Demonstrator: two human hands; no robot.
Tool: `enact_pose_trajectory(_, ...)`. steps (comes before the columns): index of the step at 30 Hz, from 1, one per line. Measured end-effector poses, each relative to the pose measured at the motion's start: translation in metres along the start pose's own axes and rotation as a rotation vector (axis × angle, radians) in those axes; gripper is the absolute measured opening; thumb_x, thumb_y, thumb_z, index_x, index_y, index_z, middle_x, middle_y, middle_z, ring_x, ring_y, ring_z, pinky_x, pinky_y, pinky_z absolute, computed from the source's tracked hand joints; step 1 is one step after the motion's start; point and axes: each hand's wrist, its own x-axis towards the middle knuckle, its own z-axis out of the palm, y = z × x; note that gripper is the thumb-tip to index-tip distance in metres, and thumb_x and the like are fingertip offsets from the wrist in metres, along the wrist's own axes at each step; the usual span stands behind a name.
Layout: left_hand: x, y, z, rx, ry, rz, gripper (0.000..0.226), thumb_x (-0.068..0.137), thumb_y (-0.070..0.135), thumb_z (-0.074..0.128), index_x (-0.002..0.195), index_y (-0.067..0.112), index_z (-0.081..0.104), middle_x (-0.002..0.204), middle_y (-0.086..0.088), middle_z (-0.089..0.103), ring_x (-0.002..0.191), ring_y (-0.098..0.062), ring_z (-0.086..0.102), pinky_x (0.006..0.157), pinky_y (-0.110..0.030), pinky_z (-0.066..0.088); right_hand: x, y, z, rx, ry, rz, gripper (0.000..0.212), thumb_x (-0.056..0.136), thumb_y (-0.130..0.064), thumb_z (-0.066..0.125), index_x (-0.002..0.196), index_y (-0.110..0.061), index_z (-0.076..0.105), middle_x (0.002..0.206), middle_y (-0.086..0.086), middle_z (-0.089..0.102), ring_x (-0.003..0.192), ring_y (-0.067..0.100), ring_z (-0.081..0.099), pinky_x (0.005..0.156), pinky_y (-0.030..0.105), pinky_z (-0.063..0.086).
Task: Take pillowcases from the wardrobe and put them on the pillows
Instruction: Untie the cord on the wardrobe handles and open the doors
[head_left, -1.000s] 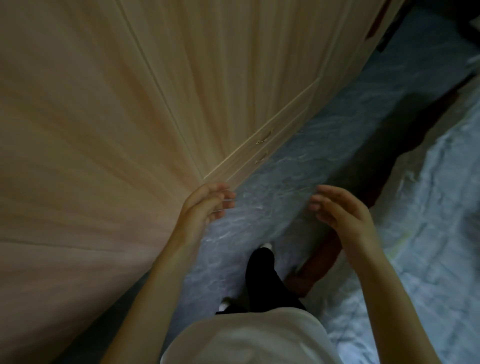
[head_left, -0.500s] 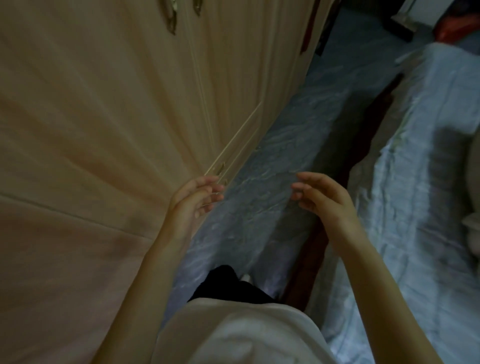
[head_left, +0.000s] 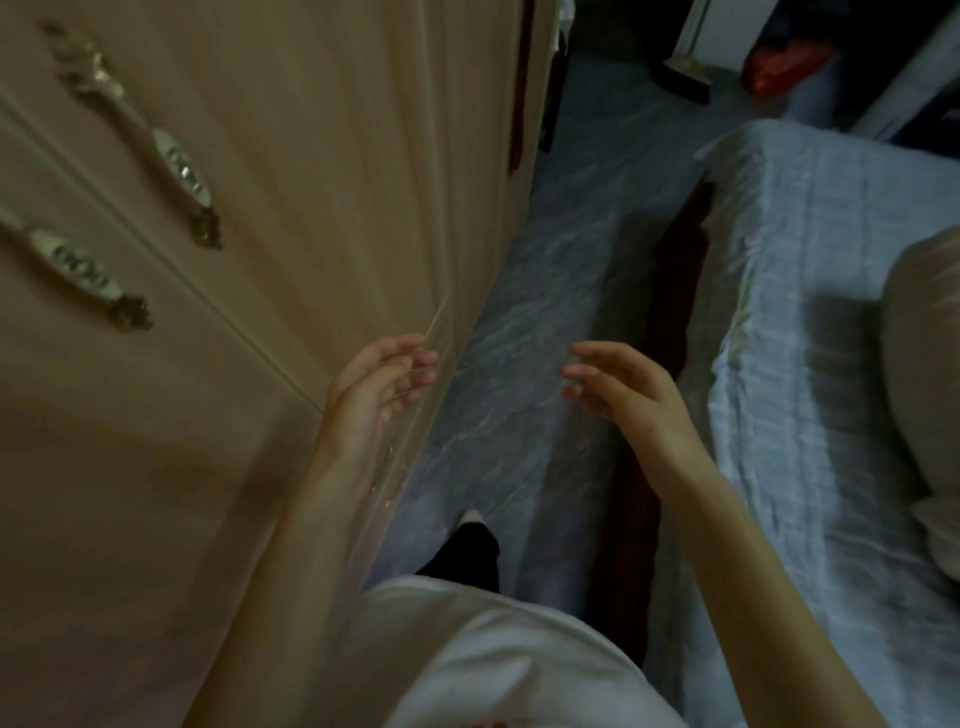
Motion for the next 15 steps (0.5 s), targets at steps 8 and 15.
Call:
enact_pose_trajectory(8, 0.096, 0.024, 0.043, 0.084, -0.128, -0.02, 0.025, 0.09, 0.005, 0.043, 0.092, 0.02, 0.063, 0.081, 0.006, 0.07, 0.076, -0.007, 0.063, 0.072, -0.019, 0.047, 0.085, -0.017, -0.017, 0.022, 0.087, -0.008, 0.021, 0.086, -0.012, 0.058, 0.086, -0.031, 0.066, 0.078, -0.009, 0.071, 0.073, 0.007, 0.066, 0.072, 0.024, 0.048)
enact_pose_trajectory(15, 0.163, 0.032, 0.08, 0.098, -0.158, -0.047, 0.024, 0.091, 0.009, 0.041, 0.094, 0.019, 0.062, 0.082, 0.003, 0.071, 0.069, -0.005, 0.064, 0.063, -0.013, 0.05, 0.15, -0.021, -0.051, 0.052, 0.15, 0.013, 0.023, 0.088, -0.009, 0.054, 0.087, -0.028, 0.066, 0.077, -0.01, 0.071, 0.069, 0.003, 0.064, 0.072, 0.023, 0.047)
